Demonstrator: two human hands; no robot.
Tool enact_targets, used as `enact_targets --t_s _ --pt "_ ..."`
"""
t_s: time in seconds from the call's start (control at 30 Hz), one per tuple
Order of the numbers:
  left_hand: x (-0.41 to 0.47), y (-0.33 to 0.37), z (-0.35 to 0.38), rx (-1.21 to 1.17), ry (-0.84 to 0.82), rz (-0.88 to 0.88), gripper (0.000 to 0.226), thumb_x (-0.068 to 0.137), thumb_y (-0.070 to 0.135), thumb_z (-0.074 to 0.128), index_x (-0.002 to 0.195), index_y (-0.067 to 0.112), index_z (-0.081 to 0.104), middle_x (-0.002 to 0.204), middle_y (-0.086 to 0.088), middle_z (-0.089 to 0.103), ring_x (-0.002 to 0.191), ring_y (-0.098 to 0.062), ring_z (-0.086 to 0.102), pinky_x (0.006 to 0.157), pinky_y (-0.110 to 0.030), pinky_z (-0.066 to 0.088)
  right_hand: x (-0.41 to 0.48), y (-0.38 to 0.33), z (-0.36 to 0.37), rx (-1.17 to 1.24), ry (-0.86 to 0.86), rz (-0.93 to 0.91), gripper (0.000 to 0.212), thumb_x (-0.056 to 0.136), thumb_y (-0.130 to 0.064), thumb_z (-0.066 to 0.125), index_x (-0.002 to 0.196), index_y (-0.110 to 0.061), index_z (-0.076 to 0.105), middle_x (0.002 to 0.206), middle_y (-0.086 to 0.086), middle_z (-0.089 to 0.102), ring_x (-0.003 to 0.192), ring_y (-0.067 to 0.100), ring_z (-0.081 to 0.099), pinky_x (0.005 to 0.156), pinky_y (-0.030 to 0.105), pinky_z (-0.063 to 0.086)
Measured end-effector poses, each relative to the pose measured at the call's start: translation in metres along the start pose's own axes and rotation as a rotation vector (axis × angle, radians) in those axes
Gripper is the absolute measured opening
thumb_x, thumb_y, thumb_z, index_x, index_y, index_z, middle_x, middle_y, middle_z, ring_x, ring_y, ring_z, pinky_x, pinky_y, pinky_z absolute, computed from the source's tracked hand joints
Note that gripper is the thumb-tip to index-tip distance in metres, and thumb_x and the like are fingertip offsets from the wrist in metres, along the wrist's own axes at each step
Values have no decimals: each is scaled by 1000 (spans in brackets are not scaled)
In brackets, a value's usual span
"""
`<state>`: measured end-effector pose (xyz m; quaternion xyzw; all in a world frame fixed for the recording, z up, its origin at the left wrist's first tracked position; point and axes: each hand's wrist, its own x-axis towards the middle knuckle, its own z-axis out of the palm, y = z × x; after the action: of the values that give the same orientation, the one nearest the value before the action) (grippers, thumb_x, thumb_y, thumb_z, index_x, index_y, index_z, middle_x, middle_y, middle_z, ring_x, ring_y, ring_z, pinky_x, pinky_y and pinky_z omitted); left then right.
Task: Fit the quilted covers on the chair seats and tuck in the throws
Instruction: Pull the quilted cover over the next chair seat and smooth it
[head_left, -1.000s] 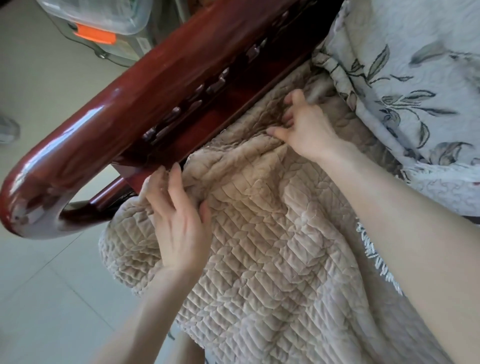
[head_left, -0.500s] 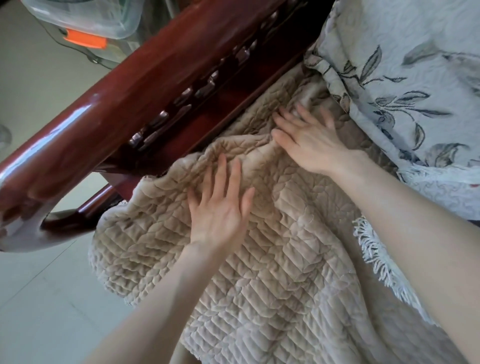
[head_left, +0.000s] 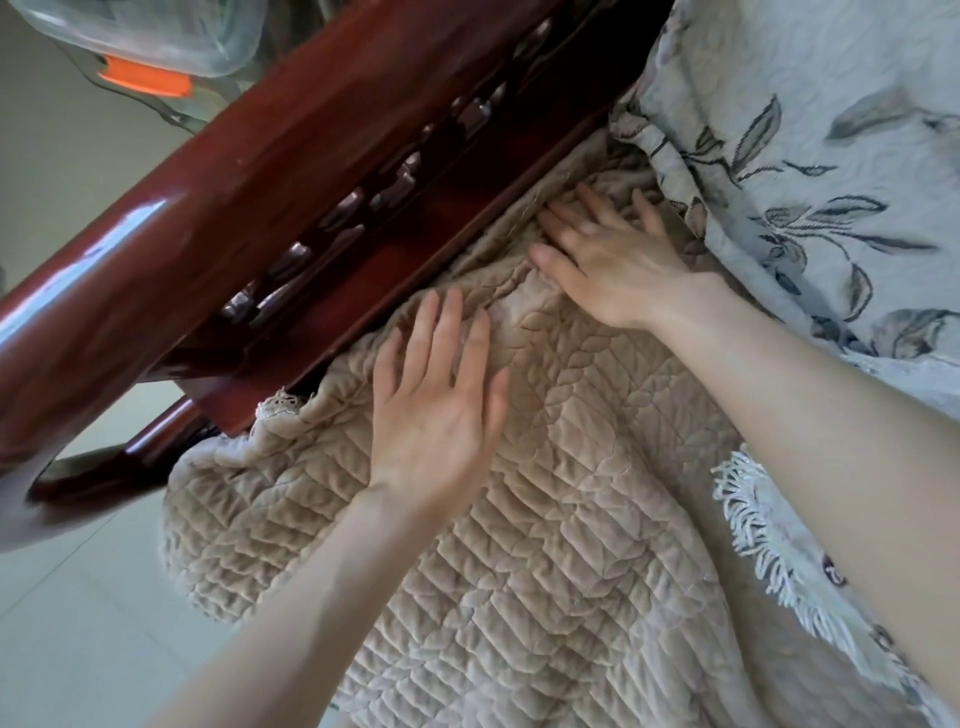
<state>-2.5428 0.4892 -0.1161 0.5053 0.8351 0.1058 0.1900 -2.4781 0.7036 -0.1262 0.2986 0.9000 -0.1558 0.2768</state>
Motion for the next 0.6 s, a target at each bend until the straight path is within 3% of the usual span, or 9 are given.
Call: enact_targets --t_s 0.17,0.3,0.37,0.47,0.53,0.6 --pt "25 1 4 53 -89 -79 59 102 47 18 151 15 28 159 -9 23 148 -24 13 116 -41 -1 9 10 -1 -56 14 13 55 102 -51 9 154 -33 12 161 -17 7 148 10 -9 119 43 -7" --pt "15 2 6 139 -161 5 56 101 45 20 134 16 55 153 -14 35 142 -27 26 114 -42 7 12 12 -1 -63 40 68 52 103 -47 12 154 -35 14 160 -19 9 148 11 -8 119 44 -1" --pt "11 4 0 120 -193 7 55 103 45 20 129 17 59 155 -14 30 143 -27 23 112 -42 6 10 5 -1 -41 57 107 52 103 -46 15 153 -33 17 161 -17 10 149 13 -6 118 48 4" --pt "10 9 -6 -38 -264 -103 55 103 48 15 136 24 52 162 -2 8 145 -18 2 114 -41 4 1 -1 -6 36 201 23 50 103 -38 33 149 -17 33 156 2 28 143 27 22 113 48 25" --pt "6 10 -8 -125 -239 -141 52 102 48 19 131 25 56 161 2 4 140 -12 0 113 -41 11 -6 0 -11 84 319 -119 45 100 -25 46 142 -9 41 148 11 36 125 33 45 97 46 43" --pt "2 9 -9 -211 -207 -203 48 101 47 23 122 25 60 159 0 3 136 -12 2 114 -41 15 -7 2 -12 88 360 -193 45 98 -17 52 141 -8 43 143 11 38 112 34 54 84 42 47"
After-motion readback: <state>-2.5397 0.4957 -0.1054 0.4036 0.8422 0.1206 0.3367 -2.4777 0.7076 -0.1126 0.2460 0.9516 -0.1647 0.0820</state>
